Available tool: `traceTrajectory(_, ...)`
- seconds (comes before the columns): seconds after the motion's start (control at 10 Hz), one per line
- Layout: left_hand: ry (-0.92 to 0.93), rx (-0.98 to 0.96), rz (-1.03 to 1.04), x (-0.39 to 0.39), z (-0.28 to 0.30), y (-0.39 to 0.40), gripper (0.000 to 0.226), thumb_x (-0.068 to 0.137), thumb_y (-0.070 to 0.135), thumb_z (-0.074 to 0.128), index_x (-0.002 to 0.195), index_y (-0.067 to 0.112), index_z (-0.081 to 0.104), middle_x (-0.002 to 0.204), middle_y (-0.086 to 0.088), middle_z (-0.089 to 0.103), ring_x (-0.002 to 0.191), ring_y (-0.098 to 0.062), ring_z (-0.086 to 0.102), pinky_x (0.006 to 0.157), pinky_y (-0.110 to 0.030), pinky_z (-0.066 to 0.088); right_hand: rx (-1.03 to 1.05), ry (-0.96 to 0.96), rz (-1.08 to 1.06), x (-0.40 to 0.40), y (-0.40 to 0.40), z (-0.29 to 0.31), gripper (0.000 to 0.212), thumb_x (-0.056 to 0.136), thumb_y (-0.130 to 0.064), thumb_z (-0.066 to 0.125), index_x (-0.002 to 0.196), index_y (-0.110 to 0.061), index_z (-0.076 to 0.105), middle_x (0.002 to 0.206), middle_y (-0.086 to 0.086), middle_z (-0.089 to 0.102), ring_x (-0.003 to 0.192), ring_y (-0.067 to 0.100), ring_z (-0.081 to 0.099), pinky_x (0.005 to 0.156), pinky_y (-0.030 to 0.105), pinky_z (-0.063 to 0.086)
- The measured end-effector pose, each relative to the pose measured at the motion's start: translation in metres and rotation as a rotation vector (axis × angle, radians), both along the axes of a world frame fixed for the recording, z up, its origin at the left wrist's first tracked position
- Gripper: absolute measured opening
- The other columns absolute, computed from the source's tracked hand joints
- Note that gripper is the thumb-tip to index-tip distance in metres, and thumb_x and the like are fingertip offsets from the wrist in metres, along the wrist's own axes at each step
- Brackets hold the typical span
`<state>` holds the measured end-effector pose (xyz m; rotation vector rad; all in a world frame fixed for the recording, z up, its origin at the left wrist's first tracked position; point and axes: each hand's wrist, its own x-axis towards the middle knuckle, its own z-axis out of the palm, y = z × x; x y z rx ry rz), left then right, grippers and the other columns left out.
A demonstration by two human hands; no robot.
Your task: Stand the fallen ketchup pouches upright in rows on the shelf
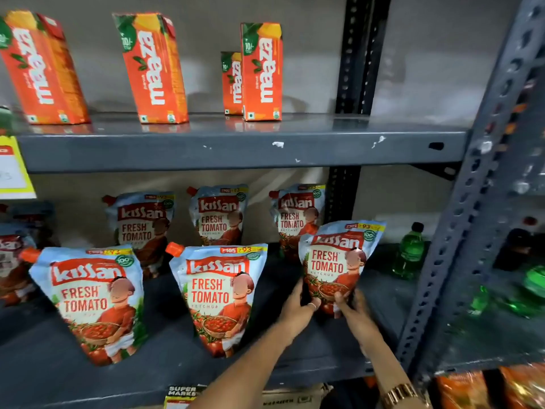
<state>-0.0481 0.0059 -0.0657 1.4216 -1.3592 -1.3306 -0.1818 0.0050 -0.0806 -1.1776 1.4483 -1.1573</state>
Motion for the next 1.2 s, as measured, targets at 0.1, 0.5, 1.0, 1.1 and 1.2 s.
traceTrajectory(0.1, 0.005, 0.005, 0.021, 0.003, -0.001, 0.003, 0.066, 0.092, 0.017, 0.053, 0.148, 0.023, 0.018, 0.155, -0.007, 0.028, 0.143, -0.021, 0.027, 0.116, -0.036, 0.027, 0.004, 0.056, 0.011, -0.001, 0.000, -0.001, 0.048, 0.088, -0.032, 0.054, 0.130, -0.014, 0.038, 0.128, 0.014, 0.055, 0.106, 0.023, 0.053, 0.088, 0.032, 0.036)
traceTrajectory(0.5, -0.153, -0.055, 0.129, 0.020, -0.016, 0.039, 0.067, 0.089, 0.024, 0.057, 0.147, 0.020, 0.022, 0.150, -0.006, 0.035, 0.138, -0.020, 0.035, 0.115, -0.039, 0.032, 0.025, 0.122, 0.084, 0.003, 0.025, -0.006, 0.058, 0.083, -0.030, 0.063, 0.133, -0.013, 0.040, 0.143, 0.016, 0.040, 0.133, 0.029, 0.036, 0.105, 0.039, 0.031)
traceTrajectory(1.0, -0.152, -0.020, 0.054, 0.027, -0.007, 0.053, 0.066, 0.090, 0.025, 0.056, 0.146, 0.022, 0.021, 0.149, -0.007, 0.035, 0.137, -0.020, 0.037, 0.112, -0.035, 0.033, 0.030, -0.027, -0.033, 0.011, 0.038, -0.010, 0.071, 0.077, -0.032, 0.068, 0.137, -0.012, 0.036, 0.143, 0.015, 0.042, 0.130, 0.029, 0.039, 0.109, 0.045, 0.031)
traceTrajectory(1.1, -0.141, -0.055, 0.082, 0.033, -0.007, 0.058, 0.065, 0.090, 0.022, 0.057, 0.146, 0.020, 0.024, 0.148, -0.007, 0.038, 0.136, -0.018, 0.039, 0.112, -0.034, 0.035, -0.091, 0.045, -0.174, 0.020, 0.045, -0.010, 0.067, 0.080, -0.023, 0.067, 0.137, -0.007, 0.035, 0.142, 0.017, 0.043, 0.130, 0.031, 0.040, 0.108, 0.046, 0.032)
traceTrajectory(1.2, -0.076, -0.133, 0.193, 0.040, -0.007, 0.065, 0.056, 0.090, 0.014, 0.056, 0.141, 0.016, 0.034, 0.141, -0.005, 0.047, 0.127, -0.014, 0.047, 0.106, -0.029, 0.040, -0.224, 0.113, -0.396, 0.034, 0.060, -0.001, 0.059, 0.082, -0.018, 0.065, 0.132, -0.005, 0.038, 0.137, 0.020, 0.046, 0.127, 0.032, 0.042, 0.105, 0.046, 0.036)
